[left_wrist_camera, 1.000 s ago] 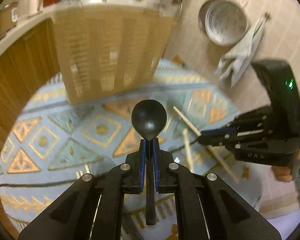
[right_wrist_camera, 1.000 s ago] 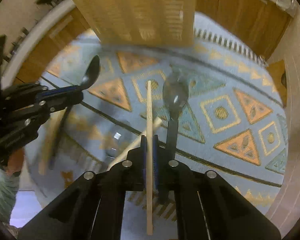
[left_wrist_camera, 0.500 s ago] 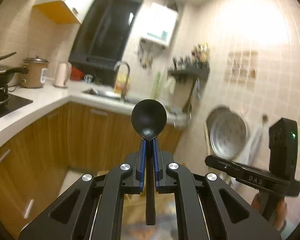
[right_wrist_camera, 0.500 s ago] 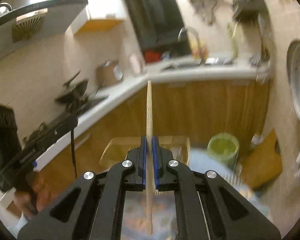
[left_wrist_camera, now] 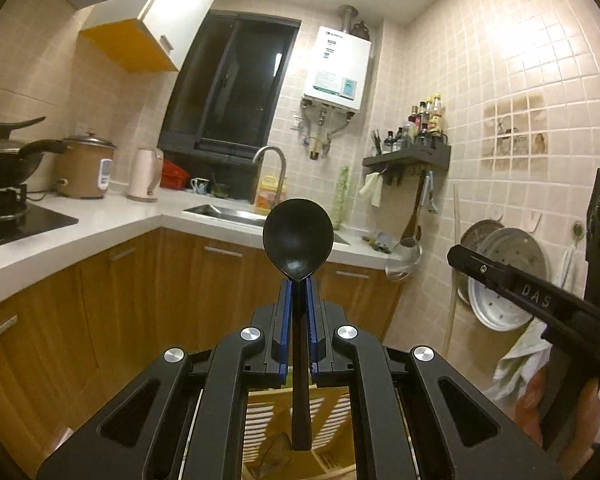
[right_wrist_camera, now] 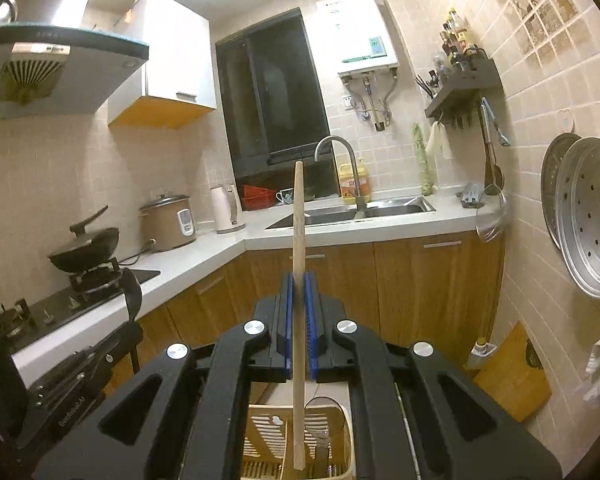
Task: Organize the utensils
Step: 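Lower both held utensils into the beige basket and open both tools, then grasp a clear spoon with the left tool while the right tool grasps another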
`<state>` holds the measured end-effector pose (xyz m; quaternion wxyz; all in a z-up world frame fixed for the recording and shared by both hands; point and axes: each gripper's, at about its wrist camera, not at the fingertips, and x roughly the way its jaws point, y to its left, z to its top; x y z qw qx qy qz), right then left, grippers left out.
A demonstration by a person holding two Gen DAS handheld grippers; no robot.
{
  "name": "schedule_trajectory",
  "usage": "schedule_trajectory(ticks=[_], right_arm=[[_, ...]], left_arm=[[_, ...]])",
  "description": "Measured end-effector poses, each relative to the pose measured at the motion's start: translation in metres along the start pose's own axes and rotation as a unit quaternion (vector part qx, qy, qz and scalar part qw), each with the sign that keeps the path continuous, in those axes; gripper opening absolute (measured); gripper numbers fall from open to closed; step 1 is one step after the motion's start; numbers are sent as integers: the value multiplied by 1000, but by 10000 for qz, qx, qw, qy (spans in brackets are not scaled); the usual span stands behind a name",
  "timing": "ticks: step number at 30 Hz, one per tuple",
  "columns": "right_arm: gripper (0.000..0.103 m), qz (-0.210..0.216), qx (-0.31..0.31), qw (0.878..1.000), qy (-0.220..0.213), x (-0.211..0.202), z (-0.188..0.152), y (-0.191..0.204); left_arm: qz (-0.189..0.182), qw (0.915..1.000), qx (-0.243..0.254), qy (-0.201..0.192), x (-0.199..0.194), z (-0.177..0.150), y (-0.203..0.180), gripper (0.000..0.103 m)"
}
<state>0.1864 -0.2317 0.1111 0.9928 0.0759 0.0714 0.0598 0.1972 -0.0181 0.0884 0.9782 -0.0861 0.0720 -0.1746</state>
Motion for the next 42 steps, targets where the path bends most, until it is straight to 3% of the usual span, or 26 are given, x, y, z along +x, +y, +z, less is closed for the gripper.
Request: schedule_trajectory(ticks=[6, 13, 18, 19, 22, 23, 24, 28, 31, 35, 37, 42], right_arm=[[4, -76, -92, 9999, 5, 7, -20, -1], [5, 85, -62, 9999, 107, 5, -36, -6], [7, 300, -40, 9990, 338, -9, -41, -11], [9, 358, -52, 9984, 431, -13, -40, -12], [38, 438, -76, 9974, 571, -29, -38, -15], [53, 434, -69, 9974, 576, -35, -35, -17], [59, 427, -55, 9974, 575, -43, -32, -19], [60, 371, -100, 9951, 914, -71, -19, -25], [60, 246, -170, 9906, 1331, -85, -12, -27], [60, 265, 11, 9722, 2328, -94, -16, -35], [60, 319, 38, 9555, 2933, -92, -30, -37], [60, 334, 33, 9113, 4104, -77, -76, -37]], left_arm=[[237, 9997, 58, 68, 14, -16, 7, 5], [-47, 9997, -60, 252, 13, -21, 13, 6], [-181, 9991, -190, 335, -2, -19, 23, 26], [-207, 9990, -224, 334, -6, -18, 25, 30], [-258, 9986, -333, 330, -22, -12, 30, 36], [-282, 9984, -359, 333, -27, -9, 31, 38], [-326, 9981, -396, 343, -36, -4, 32, 39], [-356, 9975, -392, 467, -65, 14, 31, 51], [-390, 9950, -389, 829, -83, 27, 28, 56], [-369, 9843, -296, 1698, -100, 25, 23, 57], [-347, 9755, -260, 2155, -104, 14, 23, 57], [-418, 9361, 31, 3491, -97, -46, 16, 56]])
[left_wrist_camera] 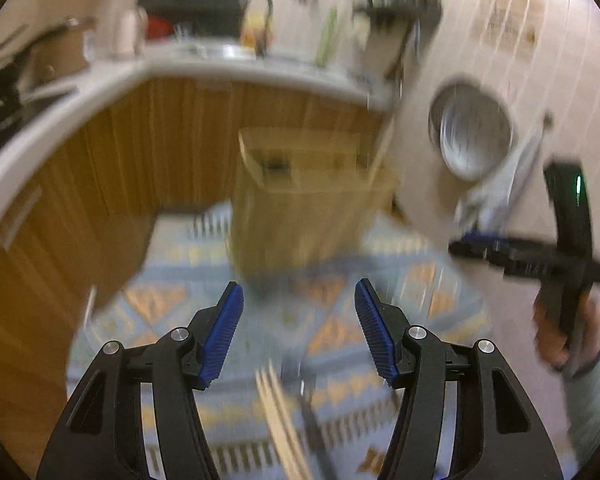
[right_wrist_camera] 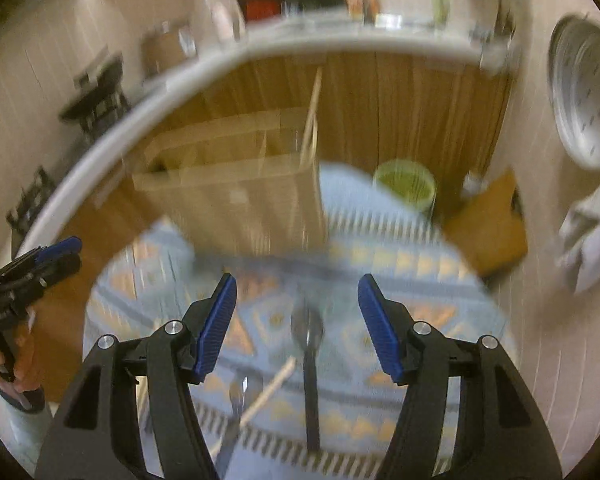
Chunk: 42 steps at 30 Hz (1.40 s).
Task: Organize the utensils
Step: 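Grasp a clear spoon with the left tool while the right tool grasps another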
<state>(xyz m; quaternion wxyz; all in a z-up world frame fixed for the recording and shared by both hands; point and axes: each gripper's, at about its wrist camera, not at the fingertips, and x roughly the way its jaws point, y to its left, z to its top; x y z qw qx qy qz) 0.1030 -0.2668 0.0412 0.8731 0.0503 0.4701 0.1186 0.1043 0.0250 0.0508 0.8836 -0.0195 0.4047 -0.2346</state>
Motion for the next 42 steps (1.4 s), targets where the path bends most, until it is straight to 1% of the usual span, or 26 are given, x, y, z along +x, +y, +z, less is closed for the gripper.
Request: schedule_trajectory(ticks=[1, 2, 3, 4, 6, 7, 9, 15, 17, 20, 23, 26, 30, 32, 33, 36, 38, 42], right_arm=[[60, 31, 21, 9996, 278, 13, -5, -1], [60, 57, 61, 9990, 432, 20, -7, -3], [60, 96, 156, 9978, 633, 31, -11, -6], [60, 132, 250, 9962, 824, 42, -13, -10], [59, 183, 391, 9935, 1052, 57, -16, -16], [59, 196, 480, 9922, 1137, 64, -18, -19], [59, 185, 560, 9911, 1193, 71, -19, -23], [59, 219, 727, 9894, 1239, 80, -14, -31], [59, 223, 708, 9894, 1248, 81, -14, -29], [59, 257, 666, 9891, 1286, 85, -13, -28], [59, 199, 578, 9896, 1303, 89, -9, -24], [59, 105, 498, 9905, 1275, 93, -5, -19], [59, 123, 508, 9900, 1308, 98, -2, -17], [59, 122, 498, 9900, 1314, 98, -3, -16], [59, 103, 480, 9901, 1313, 99, -3, -16], [59, 68, 493, 9899, 1329, 100, -2, -18], [59, 65, 515, 9891, 1379, 104, -1, -20], [59, -43, 334, 9884, 1481, 111, -2, -16]], left_arm=[[-23, 9996, 28, 287, 12, -9, 1, 56], [-52, 9988, 11, 495, 22, -15, 3, 56], [-87, 9967, -28, 805, 36, -23, 6, 56], [-117, 9952, -28, 974, 45, -28, 7, 56], [-83, 9934, 0, 1147, 59, -34, 9, 56], [-43, 9932, 17, 1166, 63, -35, 9, 56], [-21, 9921, 133, 1247, 73, -37, 7, 56], [209, 9867, 430, 1553, 100, -43, -6, 56], [293, 9852, 469, 1624, 106, -45, -6, 55], [301, 9843, 522, 1661, 109, -46, -8, 53], [195, 9837, 525, 1710, 107, -47, -11, 50], [294, 9829, 643, 1697, 108, -45, -18, 50], [321, 9811, 715, 1767, 111, -44, -22, 49], [289, 9794, 710, 1867, 115, -47, -23, 42], [290, 9789, 732, 1888, 116, -48, -25, 42], [443, 9773, 895, 1868, 117, -52, -32, 43], [476, 9766, 946, 1870, 119, -53, -35, 46], [623, 9747, 1111, 1834, 122, -56, -44, 48]])
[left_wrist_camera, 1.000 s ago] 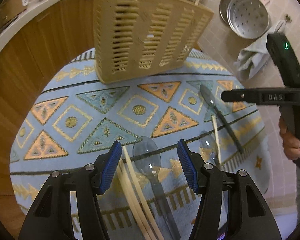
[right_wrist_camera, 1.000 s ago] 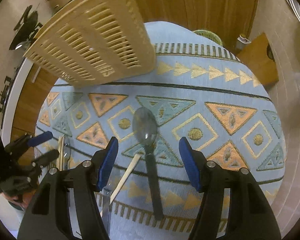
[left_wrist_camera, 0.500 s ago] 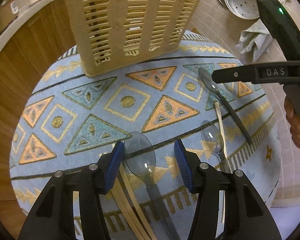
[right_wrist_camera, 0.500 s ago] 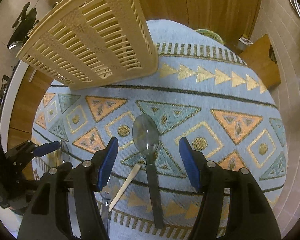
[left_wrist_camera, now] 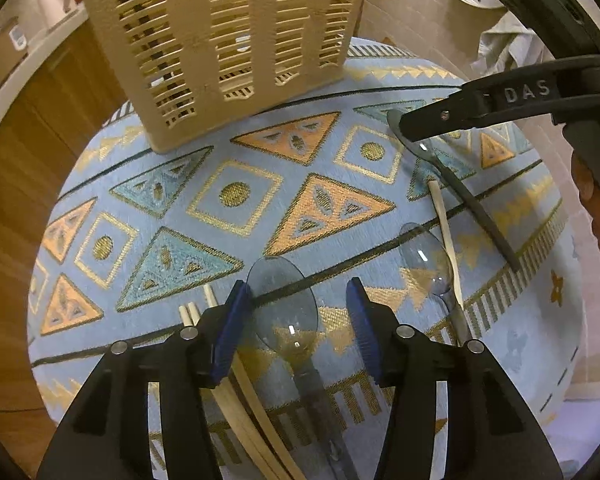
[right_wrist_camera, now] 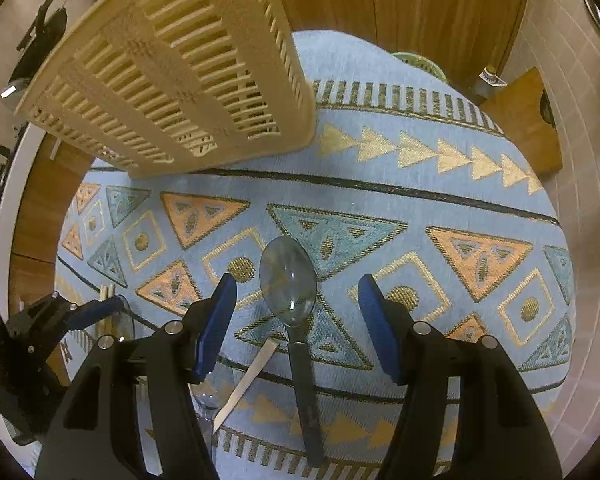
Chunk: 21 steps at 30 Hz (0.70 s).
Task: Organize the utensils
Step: 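Grasp a clear spoon with the left tool while the right tool grasps another, then carry both clear spoons over the beige basket and open both tools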
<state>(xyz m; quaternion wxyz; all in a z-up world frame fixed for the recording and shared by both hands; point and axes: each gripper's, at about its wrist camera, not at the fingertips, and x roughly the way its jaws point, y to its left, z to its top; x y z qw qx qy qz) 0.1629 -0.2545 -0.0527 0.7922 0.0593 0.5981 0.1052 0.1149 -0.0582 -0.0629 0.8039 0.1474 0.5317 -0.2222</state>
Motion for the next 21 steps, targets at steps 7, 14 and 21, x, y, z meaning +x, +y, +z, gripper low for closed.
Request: schedule_trajectory(ticks=[7, 14, 21], right_arm=[[47, -461, -521, 9975, 89, 14, -4, 20], [29, -627, -775, 9949, 119, 15, -7, 31], [29, -363, -1171, 9900, -698, -28, -24, 41]], left_arm=[[216, 9997, 2, -92, 5, 1, -11, 32], [28, 9993, -259, -263, 2, -1, 1, 31], [-298, 9889, -688, -1285, -36, 2, 15, 31]])
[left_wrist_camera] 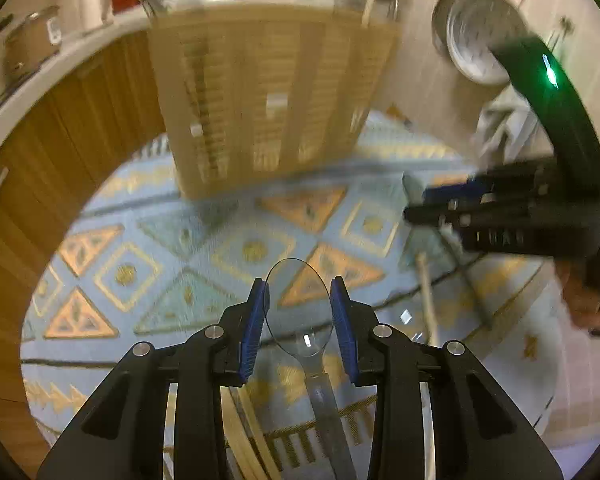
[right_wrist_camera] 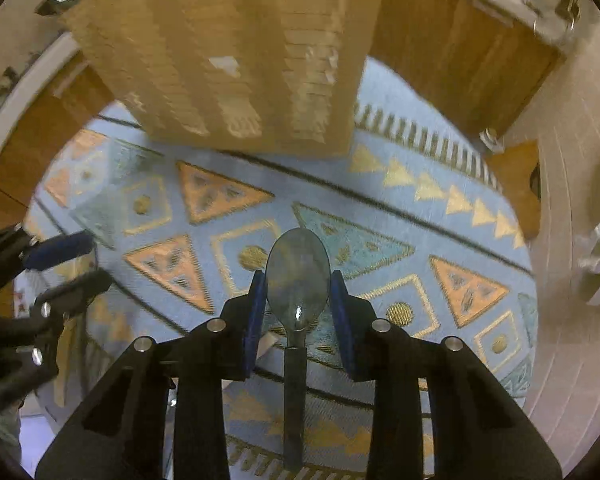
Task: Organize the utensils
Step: 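Carry both clear spoons over the beige basket and open both tools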
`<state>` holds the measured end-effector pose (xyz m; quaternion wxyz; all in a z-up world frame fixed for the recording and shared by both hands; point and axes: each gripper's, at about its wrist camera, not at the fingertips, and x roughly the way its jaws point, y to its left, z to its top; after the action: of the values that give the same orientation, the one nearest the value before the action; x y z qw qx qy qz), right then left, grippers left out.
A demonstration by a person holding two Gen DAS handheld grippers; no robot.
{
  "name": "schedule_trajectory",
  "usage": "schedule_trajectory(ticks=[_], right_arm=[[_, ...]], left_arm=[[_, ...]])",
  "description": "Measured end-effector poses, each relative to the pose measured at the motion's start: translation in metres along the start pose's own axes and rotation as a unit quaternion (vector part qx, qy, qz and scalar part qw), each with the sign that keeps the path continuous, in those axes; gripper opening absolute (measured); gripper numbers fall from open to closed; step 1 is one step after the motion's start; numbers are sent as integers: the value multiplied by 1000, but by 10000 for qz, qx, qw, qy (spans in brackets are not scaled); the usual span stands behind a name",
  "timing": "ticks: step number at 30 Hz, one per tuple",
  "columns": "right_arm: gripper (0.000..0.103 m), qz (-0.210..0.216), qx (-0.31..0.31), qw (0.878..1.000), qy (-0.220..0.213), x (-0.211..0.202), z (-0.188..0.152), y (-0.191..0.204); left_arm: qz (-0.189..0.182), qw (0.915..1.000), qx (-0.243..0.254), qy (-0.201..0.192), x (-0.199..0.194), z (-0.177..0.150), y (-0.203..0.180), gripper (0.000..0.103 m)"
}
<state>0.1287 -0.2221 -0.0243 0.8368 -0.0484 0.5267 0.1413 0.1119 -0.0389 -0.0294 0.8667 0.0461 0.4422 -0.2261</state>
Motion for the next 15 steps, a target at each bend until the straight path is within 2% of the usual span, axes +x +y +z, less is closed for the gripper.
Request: schedule_trajectory(ticks=[5, 9, 12, 15], right_arm=[[29, 536, -150, 9944, -894, -49, -6, 8], [29, 847, -188, 9843, -1537, -81, -1, 13], [29, 1055, -173, 9699, -2187, -112, 4, 16], [29, 1167, -20, 9519, -2834, -142, 15, 10]], left_arm=[[-61, 9950, -44, -992, -46, 13, -5, 31], [-80, 9882, 42, -1527, -76, 35, -7, 31], [41, 9808, 86, -1946, -101, 57, -7, 31], [108, 9671, 73, -2542, -131, 76, -9, 31]])
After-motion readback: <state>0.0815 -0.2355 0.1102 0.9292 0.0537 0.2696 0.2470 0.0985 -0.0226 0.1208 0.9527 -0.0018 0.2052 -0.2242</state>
